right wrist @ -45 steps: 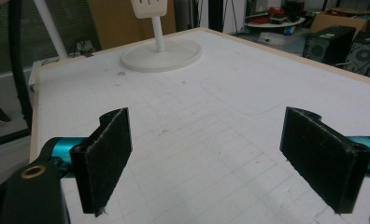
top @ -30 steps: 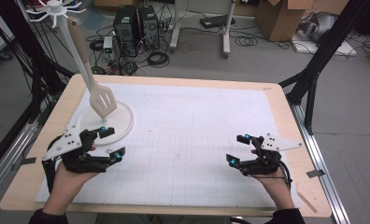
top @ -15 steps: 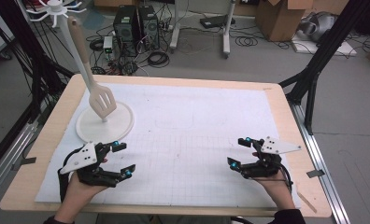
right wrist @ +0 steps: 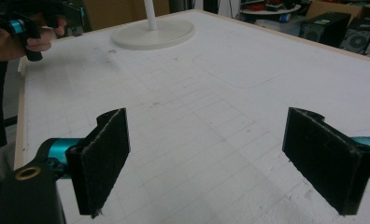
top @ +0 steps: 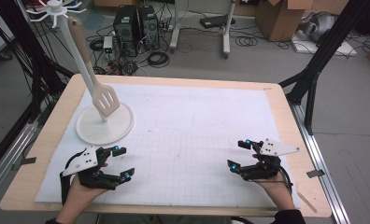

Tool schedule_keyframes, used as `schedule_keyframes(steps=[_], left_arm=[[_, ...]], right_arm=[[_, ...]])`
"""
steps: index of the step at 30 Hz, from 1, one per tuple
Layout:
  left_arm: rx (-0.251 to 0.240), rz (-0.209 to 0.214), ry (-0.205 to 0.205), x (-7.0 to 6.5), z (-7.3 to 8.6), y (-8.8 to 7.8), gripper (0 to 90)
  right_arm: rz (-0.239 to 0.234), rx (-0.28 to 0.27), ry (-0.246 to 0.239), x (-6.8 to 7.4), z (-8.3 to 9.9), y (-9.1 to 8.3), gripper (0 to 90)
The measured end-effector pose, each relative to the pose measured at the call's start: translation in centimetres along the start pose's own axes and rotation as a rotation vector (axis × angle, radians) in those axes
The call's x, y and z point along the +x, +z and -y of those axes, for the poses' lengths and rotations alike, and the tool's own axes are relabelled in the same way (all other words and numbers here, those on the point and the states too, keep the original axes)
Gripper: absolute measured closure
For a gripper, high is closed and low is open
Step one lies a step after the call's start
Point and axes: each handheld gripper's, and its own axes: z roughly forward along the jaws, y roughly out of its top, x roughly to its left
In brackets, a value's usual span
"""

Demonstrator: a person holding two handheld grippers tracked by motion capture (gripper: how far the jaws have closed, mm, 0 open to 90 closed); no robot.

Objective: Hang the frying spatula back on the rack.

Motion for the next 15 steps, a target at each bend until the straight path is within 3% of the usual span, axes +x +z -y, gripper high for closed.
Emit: schedule_keyframes(steps=[15], left_arm=[[-0.004,-0.014,-0.005,0.11,-0.04,-0.25,21.8]], right_arm=[[-0.001,-0.001,0.0,-0.03,0.09,-0.01,14.0]])
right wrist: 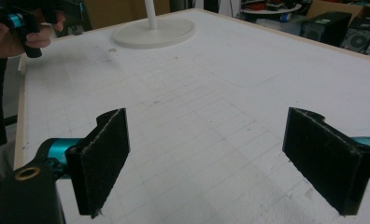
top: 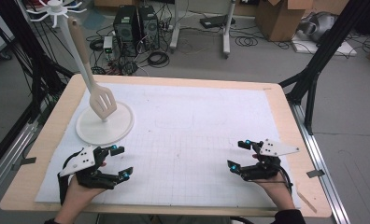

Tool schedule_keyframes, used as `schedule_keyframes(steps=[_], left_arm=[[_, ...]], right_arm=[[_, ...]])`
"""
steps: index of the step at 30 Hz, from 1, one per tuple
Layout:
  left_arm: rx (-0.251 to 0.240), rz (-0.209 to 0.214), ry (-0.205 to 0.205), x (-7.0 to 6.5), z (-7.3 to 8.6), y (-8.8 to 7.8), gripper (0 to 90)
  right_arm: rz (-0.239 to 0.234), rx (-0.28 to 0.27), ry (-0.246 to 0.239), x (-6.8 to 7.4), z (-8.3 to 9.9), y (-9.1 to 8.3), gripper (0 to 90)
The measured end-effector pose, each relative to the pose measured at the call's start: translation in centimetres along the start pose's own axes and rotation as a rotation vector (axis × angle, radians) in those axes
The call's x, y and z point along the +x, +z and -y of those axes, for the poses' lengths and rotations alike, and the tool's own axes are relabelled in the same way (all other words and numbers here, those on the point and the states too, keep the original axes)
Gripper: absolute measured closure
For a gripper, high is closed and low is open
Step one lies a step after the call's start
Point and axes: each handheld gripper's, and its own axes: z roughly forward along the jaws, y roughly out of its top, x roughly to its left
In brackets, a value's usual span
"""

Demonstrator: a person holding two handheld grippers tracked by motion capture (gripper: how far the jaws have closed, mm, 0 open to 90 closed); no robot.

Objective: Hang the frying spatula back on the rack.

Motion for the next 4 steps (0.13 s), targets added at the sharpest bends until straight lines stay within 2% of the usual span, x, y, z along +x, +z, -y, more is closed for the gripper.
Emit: schedule_keyframes(steps=[4], left_arm=[[0.004,0.001,-0.001,-0.01,0.07,0.08,21.8]], right_arm=[[0.0,-0.003,-0.002,-0.06,-0.01,-0.05,14.0]])
